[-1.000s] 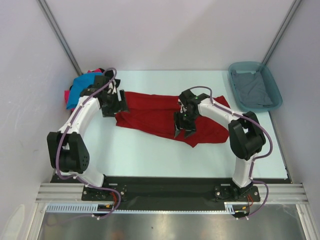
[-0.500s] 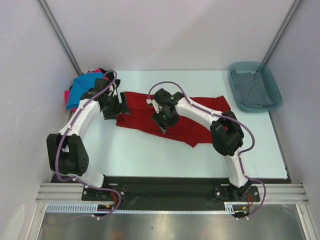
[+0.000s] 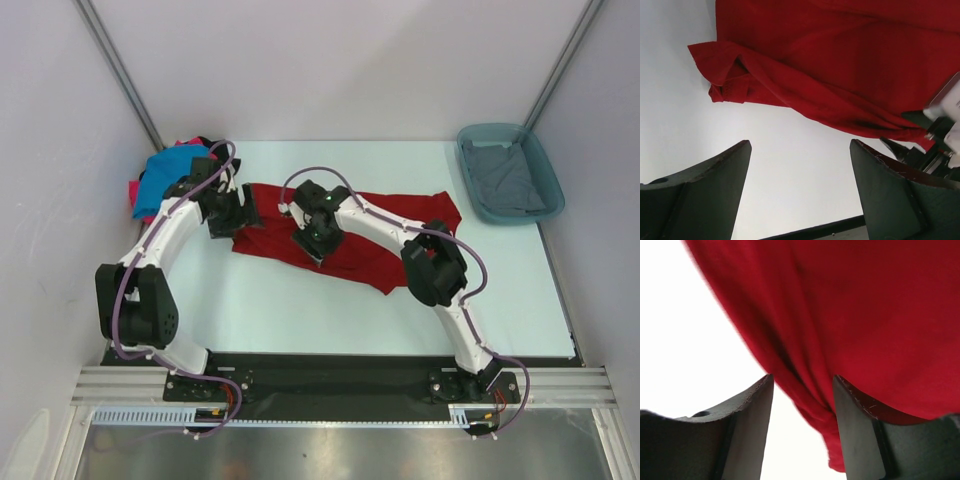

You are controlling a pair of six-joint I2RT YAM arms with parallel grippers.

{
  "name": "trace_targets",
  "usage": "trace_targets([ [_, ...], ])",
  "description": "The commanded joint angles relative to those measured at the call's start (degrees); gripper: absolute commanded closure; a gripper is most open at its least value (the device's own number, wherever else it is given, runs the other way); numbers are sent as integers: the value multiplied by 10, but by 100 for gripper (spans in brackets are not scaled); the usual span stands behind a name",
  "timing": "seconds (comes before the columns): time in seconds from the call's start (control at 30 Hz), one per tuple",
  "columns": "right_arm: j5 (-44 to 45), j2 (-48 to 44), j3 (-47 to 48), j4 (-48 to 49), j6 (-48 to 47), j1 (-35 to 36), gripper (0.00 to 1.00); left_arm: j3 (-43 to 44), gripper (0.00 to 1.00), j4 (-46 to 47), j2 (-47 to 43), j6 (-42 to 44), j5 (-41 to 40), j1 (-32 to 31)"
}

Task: Fold and stack the t-shirts
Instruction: Fold the tshirt

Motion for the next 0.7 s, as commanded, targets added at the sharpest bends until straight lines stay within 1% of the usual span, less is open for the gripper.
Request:
trace_targets([
  [0.0,-21,-1,27,-9,-6,19,44,21,14,8,1,11,5,-3],
  [0.17,-37,-26,1,4,-5,41,44,18,13,7,-2,16,2,3],
  [0.27,-38,-25,-14,5,1,48,44,18,13,5,0,19,3,5],
  [0.33,-39,-21,-26,6,4,52,46,18,13,4,2,21,4,6],
  [0.43,-37,-20,-38,14,8,55,52,18,13,2,2,23,5,8],
  [0.67,-15,-11,-28,22,9,55,50,15,12,-1,-2,25,4,14],
])
